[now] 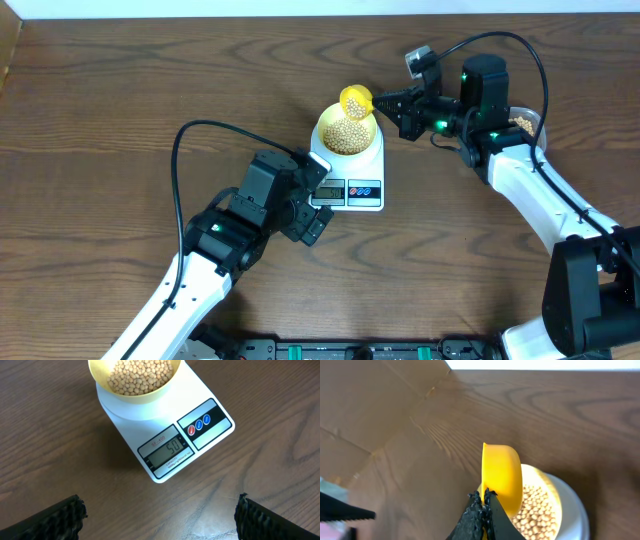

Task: Scoop item into bowl and weigh 50g on scale
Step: 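Tip the yellow scoop to pour soybeans into the yellow bowl, then carry the empty scoop right back above the soybean tub, then lower the yellow scoop into the tub and lay it on the soybeans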

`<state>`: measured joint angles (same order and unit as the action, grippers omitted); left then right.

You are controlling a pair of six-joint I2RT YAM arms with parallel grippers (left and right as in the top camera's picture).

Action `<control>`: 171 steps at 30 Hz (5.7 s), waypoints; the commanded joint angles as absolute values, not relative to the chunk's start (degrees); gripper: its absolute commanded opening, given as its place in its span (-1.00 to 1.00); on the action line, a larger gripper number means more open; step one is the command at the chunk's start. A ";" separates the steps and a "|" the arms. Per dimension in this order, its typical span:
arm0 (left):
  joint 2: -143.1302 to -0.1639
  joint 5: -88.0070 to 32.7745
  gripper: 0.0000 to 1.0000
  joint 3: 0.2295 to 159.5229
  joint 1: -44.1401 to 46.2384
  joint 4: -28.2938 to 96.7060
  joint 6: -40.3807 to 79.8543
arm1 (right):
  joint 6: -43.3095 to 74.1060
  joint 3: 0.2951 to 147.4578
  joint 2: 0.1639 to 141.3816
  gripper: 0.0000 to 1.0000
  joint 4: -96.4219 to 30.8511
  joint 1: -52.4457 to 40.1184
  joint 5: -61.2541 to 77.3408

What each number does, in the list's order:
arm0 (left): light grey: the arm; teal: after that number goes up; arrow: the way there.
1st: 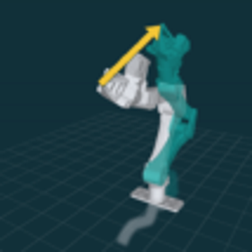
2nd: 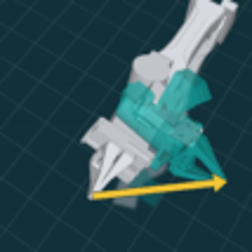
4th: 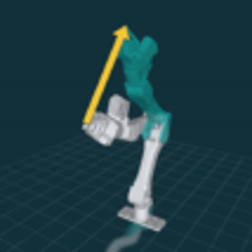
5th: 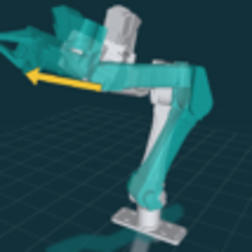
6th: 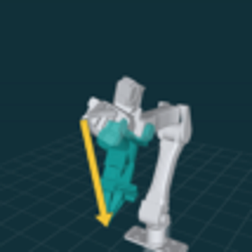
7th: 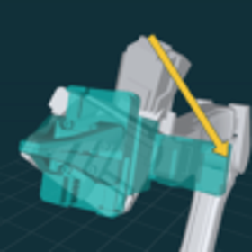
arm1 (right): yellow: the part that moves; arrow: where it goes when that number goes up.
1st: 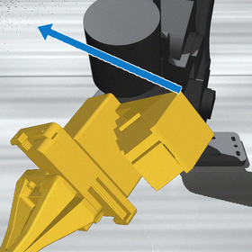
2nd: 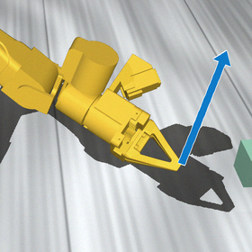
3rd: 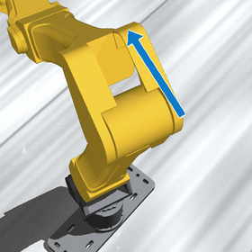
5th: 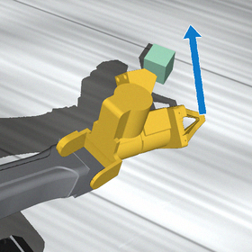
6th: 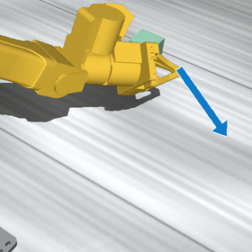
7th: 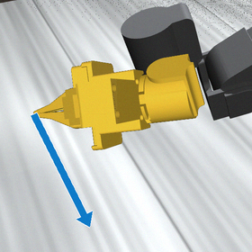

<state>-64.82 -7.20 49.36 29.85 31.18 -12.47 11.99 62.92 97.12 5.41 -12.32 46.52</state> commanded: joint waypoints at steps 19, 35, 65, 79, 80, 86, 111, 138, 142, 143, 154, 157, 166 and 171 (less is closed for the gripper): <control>-64.40 -7.44 0.96 49.41 29.91 31.16 -12.84 | 37.69 62.78 97.41 -0.98 6.74 -0.60 53.58; -64.40 -7.44 0.96 49.41 29.91 31.16 -12.84 | 42.68 62.78 97.38 -0.98 6.39 10.57 54.35; -64.40 -7.44 0.96 49.41 29.91 31.16 -12.84 | 17.58 62.78 97.38 -0.98 -15.68 25.19 55.40; -64.40 -7.44 0.96 49.41 29.91 31.16 -12.84 | -11.62 62.78 97.38 -0.98 -18.83 25.02 51.11; -64.40 -7.44 0.96 49.41 29.91 31.16 -12.84 | -14.09 62.78 97.38 -0.98 -18.83 25.04 51.11; -64.40 -7.44 0.96 49.41 29.91 31.16 -12.84 | -31.75 62.78 97.41 -0.98 -18.87 25.04 51.16; -64.40 -7.44 0.96 49.41 29.91 31.16 -12.84 | -83.90 62.78 97.41 -0.99 -19.73 25.08 51.77; -64.40 -7.44 0.95 49.41 29.91 31.16 -12.84 | -2.55 62.78 97.41 -0.97 -22.52 25.08 54.94; -64.40 -7.44 0.95 49.41 29.91 31.16 -12.84 | 14.61 62.78 97.41 -0.97 -23.22 25.02 42.09; -64.40 -7.44 0.96 49.41 29.91 31.16 -12.84 | 18.24 62.78 97.41 -0.97 -23.66 25.02 38.85; -64.40 -7.44 0.96 49.41 29.91 31.16 -12.84 | 23.73 62.78 97.41 -0.89 -23.66 24.71 31.55; -64.40 -7.44 0.96 49.41 29.91 31.16 -12.84 | 23.73 62.78 97.41 -0.24 -23.64 24.71 31.57; -64.40 -7.44 0.95 49.41 29.91 31.16 -12.84 | 23.22 62.78 97.41 0.40 -23.38 24.71 31.59; -64.40 -7.44 0.96 49.41 29.91 31.16 -12.84 | 20.97 62.78 97.41 0.99 -23.62 24.80 31.59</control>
